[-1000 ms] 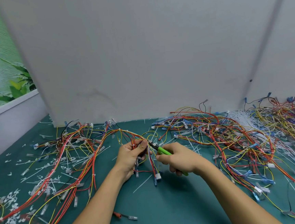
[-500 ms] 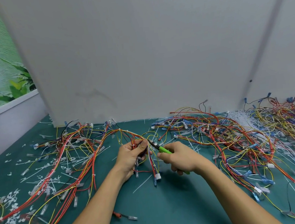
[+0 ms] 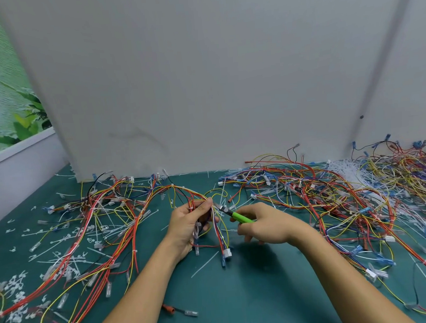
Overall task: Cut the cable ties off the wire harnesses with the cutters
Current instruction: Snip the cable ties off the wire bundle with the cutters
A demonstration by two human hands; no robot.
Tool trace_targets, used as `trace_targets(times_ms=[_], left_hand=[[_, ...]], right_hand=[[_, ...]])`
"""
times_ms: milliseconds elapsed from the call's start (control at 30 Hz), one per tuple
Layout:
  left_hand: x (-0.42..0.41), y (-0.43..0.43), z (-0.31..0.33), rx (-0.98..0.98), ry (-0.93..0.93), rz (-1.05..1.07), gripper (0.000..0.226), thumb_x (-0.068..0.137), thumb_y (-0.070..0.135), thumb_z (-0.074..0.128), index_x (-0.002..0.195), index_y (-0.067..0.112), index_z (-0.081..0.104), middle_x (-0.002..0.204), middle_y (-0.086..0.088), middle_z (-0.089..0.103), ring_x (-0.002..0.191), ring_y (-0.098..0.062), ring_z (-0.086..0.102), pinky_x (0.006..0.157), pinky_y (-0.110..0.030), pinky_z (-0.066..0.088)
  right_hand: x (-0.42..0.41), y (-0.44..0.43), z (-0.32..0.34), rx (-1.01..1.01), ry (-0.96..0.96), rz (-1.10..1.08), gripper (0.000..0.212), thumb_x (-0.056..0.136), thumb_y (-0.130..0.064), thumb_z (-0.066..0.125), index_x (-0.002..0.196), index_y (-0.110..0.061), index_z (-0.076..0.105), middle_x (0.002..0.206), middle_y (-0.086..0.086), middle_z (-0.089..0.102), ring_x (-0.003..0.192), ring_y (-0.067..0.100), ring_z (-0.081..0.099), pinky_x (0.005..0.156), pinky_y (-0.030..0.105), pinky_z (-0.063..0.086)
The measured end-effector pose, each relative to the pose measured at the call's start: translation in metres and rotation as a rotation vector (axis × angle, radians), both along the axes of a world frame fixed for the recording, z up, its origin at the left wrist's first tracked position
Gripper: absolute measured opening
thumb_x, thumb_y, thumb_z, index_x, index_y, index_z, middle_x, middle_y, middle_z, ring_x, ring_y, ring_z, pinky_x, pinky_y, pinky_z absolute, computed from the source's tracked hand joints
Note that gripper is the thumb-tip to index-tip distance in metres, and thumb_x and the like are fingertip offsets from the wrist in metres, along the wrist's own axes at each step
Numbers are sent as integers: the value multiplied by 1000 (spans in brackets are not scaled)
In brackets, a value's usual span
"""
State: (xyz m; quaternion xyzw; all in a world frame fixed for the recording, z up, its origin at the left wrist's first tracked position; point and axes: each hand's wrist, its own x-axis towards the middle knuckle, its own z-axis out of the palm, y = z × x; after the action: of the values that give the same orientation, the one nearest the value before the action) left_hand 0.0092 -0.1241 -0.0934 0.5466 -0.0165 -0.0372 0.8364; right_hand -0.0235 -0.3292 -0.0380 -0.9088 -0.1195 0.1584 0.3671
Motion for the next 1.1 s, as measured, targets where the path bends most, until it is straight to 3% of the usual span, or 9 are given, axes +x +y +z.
trace_targets(times_ms=[100,200,367,500,567,667,733,867,1100], left_hand=[[0,0,2,2,2,-3,21,81,22,76,76,6,64,67,-23,66,47,-23,62,40,-24,36],[-2,-1,6,13,9,-12,24,82,27,75,76,8,61,67,-24,66,45,-22,56,41,-24,36],[-5,0,8,22,4,-16,26,79,28,77,83,6,62,64,-20,65,46,-20,59,39,-23,36],[-6,-1,9,55,6,-16,25,73,27,82,82,10,66,61,-12,63,50,-17,61,42,-23,35],[-7,0,9,73,4,-32,22,69,28,84,81,14,73,61,-10,60,50,-17,61,44,-23,34],[-6,0,8,113,-2,-70,24,64,30,87,85,20,80,62,-3,58,50,-15,60,53,-25,35],[-6,0,8,131,-8,-85,25,63,29,87,86,21,80,61,0,57,49,-14,59,51,-24,35],[-7,-1,8,144,-18,-82,26,64,29,86,87,19,80,60,-1,55,47,-15,58,42,-20,32],[-7,-3,8,132,-25,-58,18,68,25,84,84,18,80,58,-2,59,44,-15,57,39,-18,30]], right_hand=[[1,-6,1,-77,-45,28,18,92,-18,61,103,-32,66,83,-4,65,69,14,56,69,28,46],[1,-9,2,-109,-55,28,27,91,-21,62,117,-26,69,86,-5,64,71,16,52,70,30,43],[0,-9,4,-120,-58,35,26,90,-21,63,115,-25,69,87,-3,66,71,17,53,71,34,47],[-1,-12,8,-190,-89,32,43,86,-19,64,128,-32,66,109,-2,70,88,22,66,77,35,54],[-1,-13,9,-215,-133,29,59,85,-15,65,140,-35,59,122,-5,65,96,16,64,76,25,51],[-1,-12,10,-268,-240,37,70,85,-12,66,149,-35,50,133,-2,58,123,20,52,95,28,44],[-2,-12,9,-327,-295,40,75,86,-13,67,153,-36,44,131,-1,52,129,22,40,105,32,35],[-2,-9,8,-358,-343,48,79,85,-16,67,155,-38,40,116,-4,45,121,22,37,95,28,26],[-1,-5,5,-380,-360,51,82,84,-16,68,156,-40,38,121,-2,46,122,22,35,106,35,29]])
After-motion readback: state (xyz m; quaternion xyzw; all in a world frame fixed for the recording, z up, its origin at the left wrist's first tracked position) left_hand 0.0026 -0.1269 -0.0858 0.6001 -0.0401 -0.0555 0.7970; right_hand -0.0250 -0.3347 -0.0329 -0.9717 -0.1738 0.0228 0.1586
